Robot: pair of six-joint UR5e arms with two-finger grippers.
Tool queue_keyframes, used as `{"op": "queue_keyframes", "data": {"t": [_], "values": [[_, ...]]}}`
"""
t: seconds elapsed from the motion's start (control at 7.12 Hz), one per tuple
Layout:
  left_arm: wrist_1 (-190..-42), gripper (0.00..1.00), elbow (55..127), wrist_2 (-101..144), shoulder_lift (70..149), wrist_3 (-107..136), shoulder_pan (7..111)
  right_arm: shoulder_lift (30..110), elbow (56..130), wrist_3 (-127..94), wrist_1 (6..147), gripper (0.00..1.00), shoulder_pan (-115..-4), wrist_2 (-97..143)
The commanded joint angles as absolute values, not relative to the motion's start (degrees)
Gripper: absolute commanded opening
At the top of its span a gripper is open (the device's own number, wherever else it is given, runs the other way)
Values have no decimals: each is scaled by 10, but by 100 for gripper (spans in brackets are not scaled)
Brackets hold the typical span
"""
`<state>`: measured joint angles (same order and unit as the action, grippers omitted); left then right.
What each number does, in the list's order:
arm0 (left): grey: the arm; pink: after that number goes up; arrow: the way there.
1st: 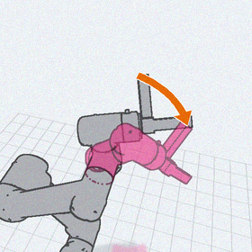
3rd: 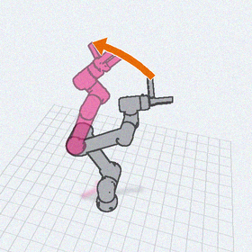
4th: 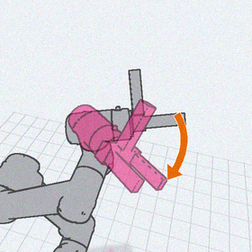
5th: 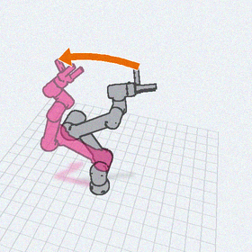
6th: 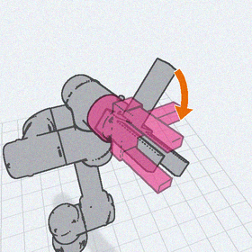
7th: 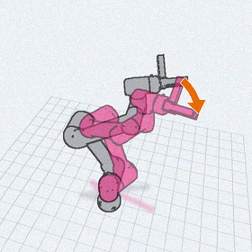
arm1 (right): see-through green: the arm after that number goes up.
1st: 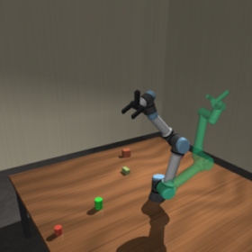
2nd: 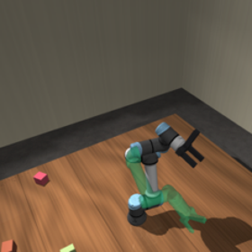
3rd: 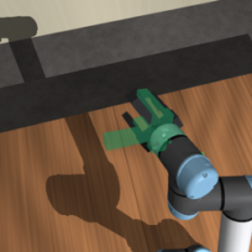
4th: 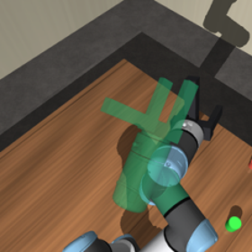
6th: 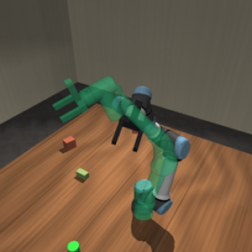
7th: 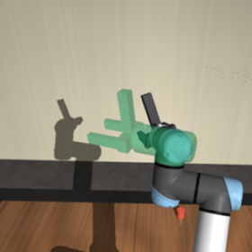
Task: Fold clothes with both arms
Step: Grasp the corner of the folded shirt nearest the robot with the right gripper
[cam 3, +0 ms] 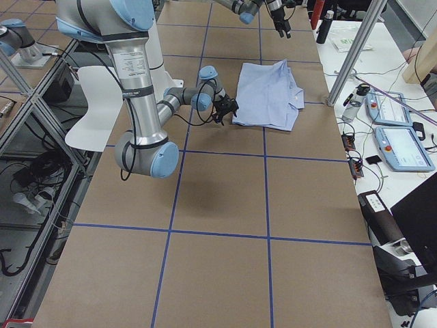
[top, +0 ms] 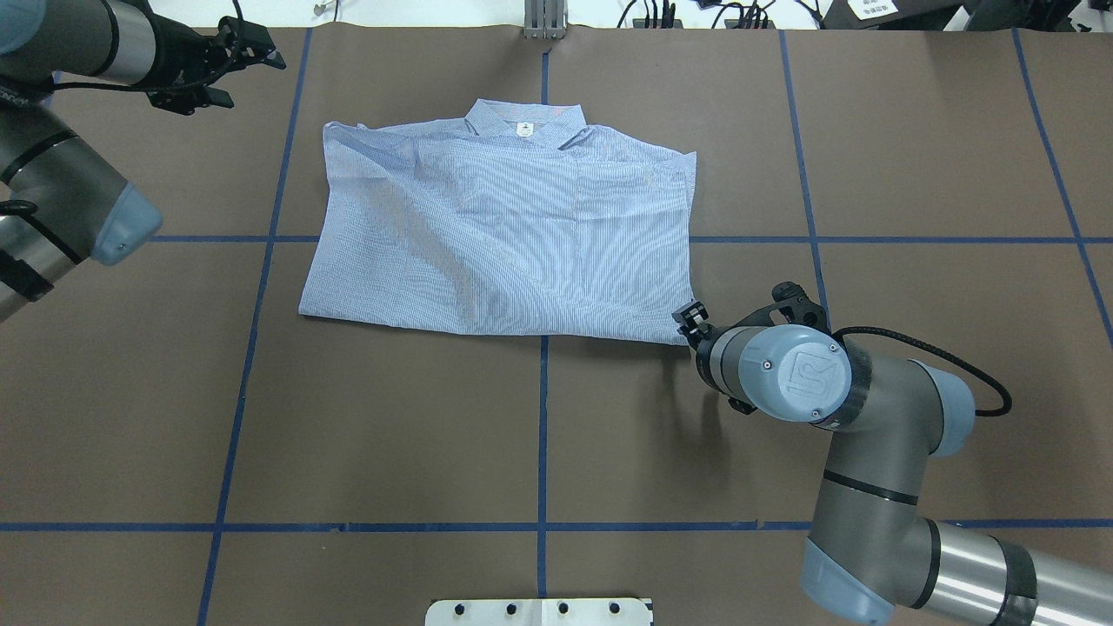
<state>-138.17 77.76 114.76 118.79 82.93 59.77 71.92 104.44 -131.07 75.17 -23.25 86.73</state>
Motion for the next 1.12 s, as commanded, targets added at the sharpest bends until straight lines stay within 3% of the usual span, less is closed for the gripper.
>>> {"op": "queue_keyframes", "data": {"t": [0.0, 0.14, 0.28, 0.42, 0.56, 0.98], "values": [[-1382, 100, 775, 1147, 1189, 830, 597, 709, 1027, -1313, 751, 86, -232, 867], [-1383, 100, 774, 1147, 1188, 829, 598, 701, 1022, -1313, 751, 82, -231, 867], [-1382, 100, 773, 1147, 1188, 829, 597, 697, 1015, -1313, 751, 71, -231, 867], [-1383, 100, 773, 1147, 1188, 829, 597, 696, 1015, -1319, 751, 24, -233, 866], [-1383, 100, 773, 1147, 1187, 828, 598, 696, 1019, -1313, 751, 0, -235, 869], [-1383, 100, 773, 1147, 1187, 828, 597, 696, 1022, -1310, 751, 0, -238, 873]]}}
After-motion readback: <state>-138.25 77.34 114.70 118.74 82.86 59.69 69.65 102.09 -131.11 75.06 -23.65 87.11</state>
